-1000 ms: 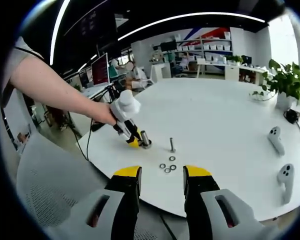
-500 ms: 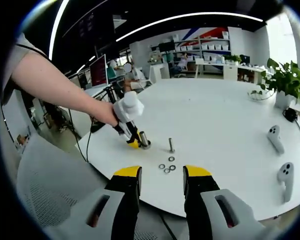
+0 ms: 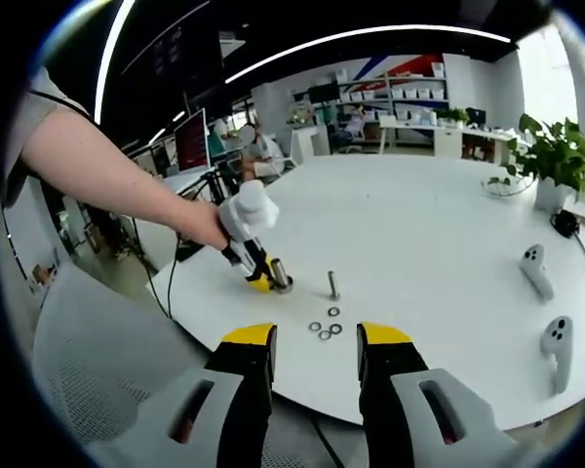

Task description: Place the washer onto the threaded stud by aligning its center hole with the stud, sliding it down to the base, and recovering from edge contact or off-axis alignment until the washer reaches the visible bottom stop.

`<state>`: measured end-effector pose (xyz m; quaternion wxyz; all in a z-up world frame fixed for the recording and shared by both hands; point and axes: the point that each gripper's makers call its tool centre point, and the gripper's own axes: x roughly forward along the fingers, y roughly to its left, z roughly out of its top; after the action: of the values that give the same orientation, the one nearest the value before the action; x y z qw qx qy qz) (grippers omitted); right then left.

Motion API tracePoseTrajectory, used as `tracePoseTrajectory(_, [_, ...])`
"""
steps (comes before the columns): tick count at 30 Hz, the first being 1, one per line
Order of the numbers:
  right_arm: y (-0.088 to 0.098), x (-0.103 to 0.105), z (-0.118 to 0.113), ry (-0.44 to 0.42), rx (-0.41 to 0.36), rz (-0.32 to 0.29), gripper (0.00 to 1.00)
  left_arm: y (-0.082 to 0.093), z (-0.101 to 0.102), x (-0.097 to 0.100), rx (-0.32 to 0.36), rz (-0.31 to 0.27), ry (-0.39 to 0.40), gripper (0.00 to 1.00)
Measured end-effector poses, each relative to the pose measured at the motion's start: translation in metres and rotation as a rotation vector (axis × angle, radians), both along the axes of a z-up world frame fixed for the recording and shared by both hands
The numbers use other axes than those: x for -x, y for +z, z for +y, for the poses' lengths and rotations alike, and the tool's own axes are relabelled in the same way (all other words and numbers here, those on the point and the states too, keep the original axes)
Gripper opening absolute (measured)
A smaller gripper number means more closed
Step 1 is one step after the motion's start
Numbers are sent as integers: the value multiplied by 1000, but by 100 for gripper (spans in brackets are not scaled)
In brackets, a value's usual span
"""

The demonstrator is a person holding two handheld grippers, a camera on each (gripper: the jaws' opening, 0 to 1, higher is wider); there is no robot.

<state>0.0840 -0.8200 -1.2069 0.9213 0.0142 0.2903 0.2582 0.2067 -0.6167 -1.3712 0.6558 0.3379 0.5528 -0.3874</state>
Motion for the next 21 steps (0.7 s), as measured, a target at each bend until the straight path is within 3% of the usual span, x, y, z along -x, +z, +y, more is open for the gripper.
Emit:
tracePoseTrajectory(12, [1, 0, 0, -1, -3, -2, 35, 13, 7, 0, 14, -11, 6, 18])
tracePoseTrajectory(21, [1, 0, 1, 3, -4, -3, 35, 40, 11, -4, 46, -63, -18, 18])
